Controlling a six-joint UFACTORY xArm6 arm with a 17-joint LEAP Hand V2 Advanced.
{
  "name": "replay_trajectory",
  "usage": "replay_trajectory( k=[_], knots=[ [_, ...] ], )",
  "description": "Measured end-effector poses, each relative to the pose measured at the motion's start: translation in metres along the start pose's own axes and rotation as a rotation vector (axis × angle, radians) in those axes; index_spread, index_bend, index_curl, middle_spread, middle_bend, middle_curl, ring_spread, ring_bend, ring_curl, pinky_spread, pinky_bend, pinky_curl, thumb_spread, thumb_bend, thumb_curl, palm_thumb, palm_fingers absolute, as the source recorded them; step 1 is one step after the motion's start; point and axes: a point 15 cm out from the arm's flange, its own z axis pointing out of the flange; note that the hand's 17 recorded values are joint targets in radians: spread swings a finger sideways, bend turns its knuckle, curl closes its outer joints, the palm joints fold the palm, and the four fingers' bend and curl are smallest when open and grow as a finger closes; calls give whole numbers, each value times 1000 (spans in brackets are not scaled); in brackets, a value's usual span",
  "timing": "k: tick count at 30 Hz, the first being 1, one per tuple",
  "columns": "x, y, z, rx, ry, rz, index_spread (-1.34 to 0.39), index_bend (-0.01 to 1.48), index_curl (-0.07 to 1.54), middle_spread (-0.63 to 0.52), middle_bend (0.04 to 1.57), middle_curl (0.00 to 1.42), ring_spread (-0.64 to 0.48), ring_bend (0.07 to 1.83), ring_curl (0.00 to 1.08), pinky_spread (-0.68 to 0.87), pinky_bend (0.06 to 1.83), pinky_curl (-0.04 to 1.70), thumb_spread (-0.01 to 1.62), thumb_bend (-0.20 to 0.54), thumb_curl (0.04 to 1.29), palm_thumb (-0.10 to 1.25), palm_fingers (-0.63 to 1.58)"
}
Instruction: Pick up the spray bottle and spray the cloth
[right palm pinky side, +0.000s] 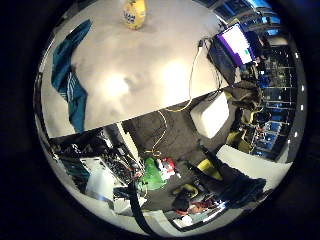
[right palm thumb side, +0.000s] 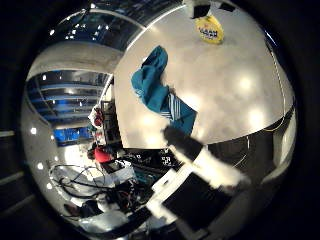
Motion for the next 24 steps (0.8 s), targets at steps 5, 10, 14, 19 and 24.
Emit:
replay_trajectory(
  k=[5,10,14,19,24],
  knots=[
    [24,-22,1,68,-99,40,-329,129,282,-6,207,337,106,263,254,402,324,309,958,-37,256,318,220],
    [52,-47,3,159,-217,93,-305,142,258,10,216,346,113,300,262,412,370,318,928,-31,268,291,191],
    [59,-73,0,246,-333,118,-291,144,253,12,222,352,114,328,267,415,391,317,925,-29,277,295,185],
    [70,-94,6,241,-447,137,-251,135,245,33,202,350,118,347,270,421,455,329,923,-30,280,302,126],
    [81,-117,12,274,-598,181,-239,140,241,47,210,352,118,362,267,425,476,327,927,-29,282,316,100]
  ],
)
